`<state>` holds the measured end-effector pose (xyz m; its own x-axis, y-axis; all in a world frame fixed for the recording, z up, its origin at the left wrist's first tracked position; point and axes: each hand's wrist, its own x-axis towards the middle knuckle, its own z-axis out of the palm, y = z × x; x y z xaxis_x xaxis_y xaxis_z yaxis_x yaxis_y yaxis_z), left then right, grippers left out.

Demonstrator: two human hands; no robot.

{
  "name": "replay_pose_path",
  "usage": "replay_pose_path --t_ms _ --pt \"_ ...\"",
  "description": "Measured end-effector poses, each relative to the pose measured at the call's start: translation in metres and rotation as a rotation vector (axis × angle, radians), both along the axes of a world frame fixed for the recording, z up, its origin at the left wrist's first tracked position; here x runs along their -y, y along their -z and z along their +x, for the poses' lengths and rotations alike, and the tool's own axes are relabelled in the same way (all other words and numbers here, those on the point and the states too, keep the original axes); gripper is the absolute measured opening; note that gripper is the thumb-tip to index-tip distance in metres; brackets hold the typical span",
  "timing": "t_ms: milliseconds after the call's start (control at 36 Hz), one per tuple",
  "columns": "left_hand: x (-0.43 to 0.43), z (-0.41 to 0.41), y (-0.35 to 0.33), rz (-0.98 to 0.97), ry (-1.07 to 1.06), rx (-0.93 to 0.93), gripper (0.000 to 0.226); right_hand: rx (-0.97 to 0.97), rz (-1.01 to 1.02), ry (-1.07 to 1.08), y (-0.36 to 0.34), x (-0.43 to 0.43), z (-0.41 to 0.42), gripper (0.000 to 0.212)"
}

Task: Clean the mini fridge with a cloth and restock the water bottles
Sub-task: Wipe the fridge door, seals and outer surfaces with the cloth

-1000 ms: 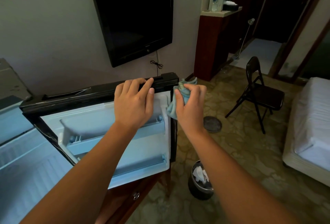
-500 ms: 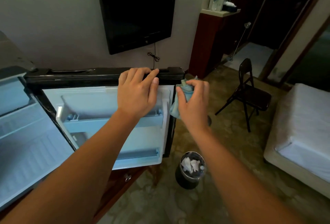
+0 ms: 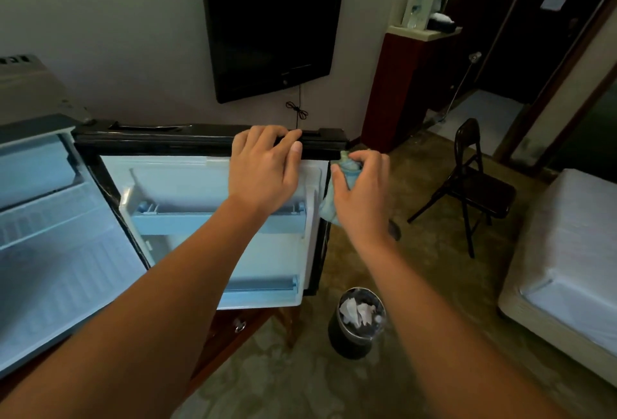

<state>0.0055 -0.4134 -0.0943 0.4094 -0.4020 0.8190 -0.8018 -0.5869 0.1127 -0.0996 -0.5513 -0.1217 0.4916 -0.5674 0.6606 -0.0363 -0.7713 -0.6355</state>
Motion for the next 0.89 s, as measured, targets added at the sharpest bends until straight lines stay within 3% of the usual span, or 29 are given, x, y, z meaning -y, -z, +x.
replay_pose_path --t_ms 83,278,556,750,889 --pt "0.003 0.001 -0.001 -0.012 -0.006 0.007 0.039 -0.027 0.014 -0.031 0.003 0.004 0.0 0.028" --pt "0.008 0.0 0.001 -0.026 -0.048 0.006 0.035 0.156 -0.056 -0.108 -0.019 0.007 0.011 0.03" --pt "0.014 0.006 -0.001 -0.003 -0.073 -0.057 0.04 -0.04 0.001 -0.105 0.009 0.022 0.009 0.03" --pt "0.012 0.008 0.001 -0.009 -0.051 -0.027 0.036 0.147 -0.041 -0.169 -0.016 0.011 0.023 0.033" --pt "0.013 0.012 0.001 0.004 -0.052 -0.038 0.036 0.1 0.037 -0.135 -0.01 0.023 0.028 0.034"
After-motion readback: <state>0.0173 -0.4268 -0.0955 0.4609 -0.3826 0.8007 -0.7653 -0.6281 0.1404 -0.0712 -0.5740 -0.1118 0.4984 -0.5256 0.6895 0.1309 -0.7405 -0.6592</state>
